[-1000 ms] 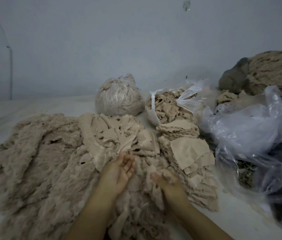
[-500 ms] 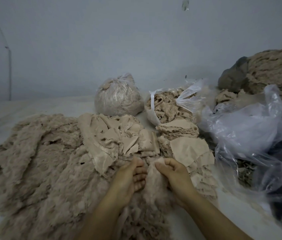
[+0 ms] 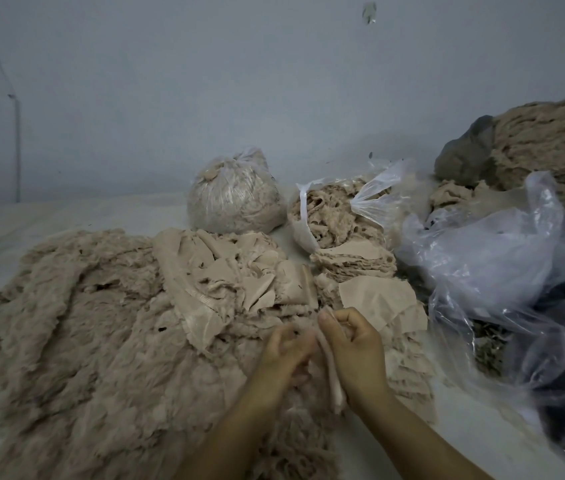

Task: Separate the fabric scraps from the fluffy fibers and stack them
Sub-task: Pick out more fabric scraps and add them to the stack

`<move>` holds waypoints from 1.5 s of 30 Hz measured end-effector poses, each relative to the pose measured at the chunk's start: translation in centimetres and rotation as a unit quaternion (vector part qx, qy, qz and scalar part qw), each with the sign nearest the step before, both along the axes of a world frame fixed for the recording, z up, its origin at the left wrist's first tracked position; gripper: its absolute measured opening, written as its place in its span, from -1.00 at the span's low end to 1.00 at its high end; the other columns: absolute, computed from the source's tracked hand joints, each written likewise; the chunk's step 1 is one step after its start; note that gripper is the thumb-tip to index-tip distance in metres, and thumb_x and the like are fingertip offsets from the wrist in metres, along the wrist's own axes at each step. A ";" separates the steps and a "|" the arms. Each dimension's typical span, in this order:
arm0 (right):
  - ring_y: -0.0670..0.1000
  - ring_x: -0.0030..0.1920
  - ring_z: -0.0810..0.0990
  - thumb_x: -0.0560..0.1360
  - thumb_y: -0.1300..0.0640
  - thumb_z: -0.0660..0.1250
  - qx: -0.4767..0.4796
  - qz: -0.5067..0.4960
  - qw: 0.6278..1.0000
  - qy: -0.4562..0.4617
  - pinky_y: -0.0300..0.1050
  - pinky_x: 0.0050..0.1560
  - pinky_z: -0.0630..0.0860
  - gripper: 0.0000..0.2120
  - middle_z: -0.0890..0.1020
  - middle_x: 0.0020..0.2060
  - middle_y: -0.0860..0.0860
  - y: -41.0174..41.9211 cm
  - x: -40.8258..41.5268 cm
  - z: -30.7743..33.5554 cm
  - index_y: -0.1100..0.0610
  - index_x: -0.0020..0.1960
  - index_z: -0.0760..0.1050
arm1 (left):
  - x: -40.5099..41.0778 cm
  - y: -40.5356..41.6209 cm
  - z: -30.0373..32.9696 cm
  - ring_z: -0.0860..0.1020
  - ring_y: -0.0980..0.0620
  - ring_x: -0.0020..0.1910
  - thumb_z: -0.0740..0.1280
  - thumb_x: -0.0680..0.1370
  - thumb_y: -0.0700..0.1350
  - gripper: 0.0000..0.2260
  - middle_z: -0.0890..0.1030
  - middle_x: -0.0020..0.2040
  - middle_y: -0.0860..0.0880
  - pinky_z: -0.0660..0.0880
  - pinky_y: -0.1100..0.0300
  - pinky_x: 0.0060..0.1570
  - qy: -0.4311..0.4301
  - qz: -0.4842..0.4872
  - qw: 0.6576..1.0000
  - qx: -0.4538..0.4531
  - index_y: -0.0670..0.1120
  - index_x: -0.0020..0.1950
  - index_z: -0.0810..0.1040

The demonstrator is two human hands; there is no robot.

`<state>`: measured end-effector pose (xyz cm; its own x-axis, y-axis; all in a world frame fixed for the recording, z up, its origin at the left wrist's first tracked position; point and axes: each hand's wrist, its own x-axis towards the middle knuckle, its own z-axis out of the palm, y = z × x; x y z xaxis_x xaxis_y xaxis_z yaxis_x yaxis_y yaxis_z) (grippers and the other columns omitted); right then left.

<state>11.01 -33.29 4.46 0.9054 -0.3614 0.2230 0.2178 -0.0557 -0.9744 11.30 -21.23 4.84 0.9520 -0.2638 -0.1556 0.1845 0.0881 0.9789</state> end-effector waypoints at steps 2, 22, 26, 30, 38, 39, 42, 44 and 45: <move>-0.02 -0.37 0.55 0.49 -0.02 0.37 0.039 0.009 0.999 0.006 -0.07 -0.32 0.52 -0.79 0.58 -0.43 0.02 0.6 -0.1 0.1 0.04 -0.27 0.53 | -0.4 -1.1 -0.6 0.64 0.10 -0.06 0.47 0.35 0.02 -0.54 0.65 -0.03 0.01 0.56 0.21 -0.13 -0.023 0.026 0.999 0.013 0.03 0.20 0.44; -0.03 -0.41 0.37 0.52 0.11 0.36 0.080 -0.060 0.995 -0.003 -0.19 -0.42 0.33 -0.80 0.45 -0.47 0.02 -1.5 0.4 0.6 0.03 -0.28 0.59 | 1.1 0.1 0.2 0.38 0.11 -0.39 0.20 0.61 -0.19 -0.79 0.45 -0.37 0.03 0.34 0.23 -0.39 -0.138 0.172 0.974 0.056 -0.12 -0.21 0.50; -0.11 -0.45 0.41 0.51 0.12 0.37 0.076 -0.046 0.996 0.000 -0.32 -0.46 0.36 -0.80 0.51 -0.48 -0.04 -1.8 0.5 0.8 0.03 -0.28 0.61 | 1.2 0.1 0.1 0.37 0.11 -0.44 0.21 0.61 -0.17 -0.80 0.44 -0.40 0.02 0.33 0.21 -0.45 -0.108 0.168 0.980 0.010 -0.12 -0.19 0.50; -0.12 -0.40 0.49 0.47 0.09 0.43 0.052 -0.061 0.997 -0.013 -0.27 -0.37 0.43 -0.86 0.59 -0.40 -0.05 -2.6 1.7 2.0 0.00 -0.27 0.64 | 1.7 0.4 -0.5 0.44 0.11 -0.40 0.21 0.61 -0.17 -0.81 0.51 -0.37 0.03 0.41 0.22 -0.37 -0.119 0.183 0.975 0.052 -0.11 -0.16 0.53; 0.02 -0.14 0.53 0.55 -0.01 0.30 -0.136 -0.179 0.972 0.074 -0.12 -0.12 0.38 -0.80 0.66 -0.03 0.12 -10.3 7.5 4.1 0.11 -0.06 0.55 | 1.7 2.0 0.6 0.26 0.11 -0.55 0.18 0.63 -0.04 -0.74 0.34 -0.51 0.03 0.20 0.29 -0.57 -0.099 0.200 0.975 0.011 -0.20 -0.09 0.52; 0.07 -0.07 0.53 0.55 -0.03 0.28 -0.187 -0.181 0.960 0.108 -0.09 -0.06 0.39 -0.77 0.64 0.01 0.13 -11.2 7.7 3.8 0.13 0.01 0.53 | 1.7 2.3 1.0 0.23 0.13 -0.59 0.19 0.62 -0.01 -0.71 0.31 -0.54 0.06 0.20 0.30 -0.60 -0.107 0.211 0.972 0.006 -0.20 -0.12 0.51; 0.24 0.13 0.48 0.54 0.04 0.28 -0.317 -0.199 0.914 0.155 0.04 0.16 0.36 -0.74 0.58 0.08 0.20 -12.1 7.5 3.2 0.17 0.13 0.48 | 1.9 3.1 2.5 0.21 0.14 -0.64 0.29 0.55 0.07 -0.69 0.29 -0.58 0.05 0.21 0.32 -0.65 -0.109 0.252 0.961 -0.020 -0.10 -0.29 0.50; 0.24 0.21 0.41 0.51 0.10 0.28 -0.346 -0.197 0.907 0.138 0.06 0.24 0.31 -0.74 0.54 0.13 0.19 -11.0 6.8 3.1 0.14 0.18 0.50 | 2.7 3.3 3.3 0.21 0.15 -0.66 0.34 0.53 0.06 -0.72 0.30 -0.59 0.05 0.16 0.35 -0.67 -0.058 0.285 0.954 -0.074 -0.06 -0.31 0.52; 0.22 0.23 0.41 0.51 0.13 0.28 -0.348 -0.181 0.913 0.114 0.04 0.24 0.31 -0.75 0.54 0.14 0.17 -10.1 6.4 3.2 0.12 0.18 0.52 | 3.2 3.4 3.6 0.21 0.16 -0.67 0.34 0.54 0.02 -0.75 0.30 -0.59 0.06 0.14 0.37 -0.68 -0.030 0.295 0.948 -0.115 -0.08 -0.27 0.53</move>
<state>17.42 -43.44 7.66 0.8063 -0.4888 0.3330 -0.1421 -0.7067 -0.6931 14.54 -17.84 8.43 0.9495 0.2973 -0.1004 -0.0183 0.3717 0.9282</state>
